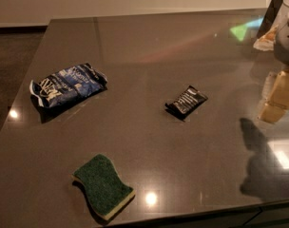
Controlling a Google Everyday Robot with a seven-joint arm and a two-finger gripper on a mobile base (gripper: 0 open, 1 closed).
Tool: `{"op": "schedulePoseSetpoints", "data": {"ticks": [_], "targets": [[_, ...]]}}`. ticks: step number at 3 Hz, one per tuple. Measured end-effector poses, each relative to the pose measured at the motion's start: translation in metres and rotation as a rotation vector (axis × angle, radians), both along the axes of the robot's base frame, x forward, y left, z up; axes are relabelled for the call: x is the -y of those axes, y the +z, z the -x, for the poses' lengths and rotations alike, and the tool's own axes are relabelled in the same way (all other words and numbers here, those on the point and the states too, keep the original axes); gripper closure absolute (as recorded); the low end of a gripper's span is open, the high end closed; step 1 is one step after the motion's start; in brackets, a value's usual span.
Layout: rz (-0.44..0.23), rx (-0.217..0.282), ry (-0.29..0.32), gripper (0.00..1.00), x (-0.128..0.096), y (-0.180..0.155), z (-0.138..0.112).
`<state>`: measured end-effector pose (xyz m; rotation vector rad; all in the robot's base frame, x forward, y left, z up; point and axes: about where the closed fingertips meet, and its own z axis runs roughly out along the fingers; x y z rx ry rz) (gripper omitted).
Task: Move sponge near blue chip bag
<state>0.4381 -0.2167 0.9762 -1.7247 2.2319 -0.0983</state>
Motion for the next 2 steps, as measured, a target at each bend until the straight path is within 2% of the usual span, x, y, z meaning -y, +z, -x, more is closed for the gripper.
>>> {"op": "schedulePoseSetpoints", "data": {"ticks": [1,2], "targets": [[0.000,0.000,0.000,0.00,-0.0001,0.0000,0.0000],[-0.007,-0.010,0.037,0.00,-0.0098,-0.0006,0.0017]]}}
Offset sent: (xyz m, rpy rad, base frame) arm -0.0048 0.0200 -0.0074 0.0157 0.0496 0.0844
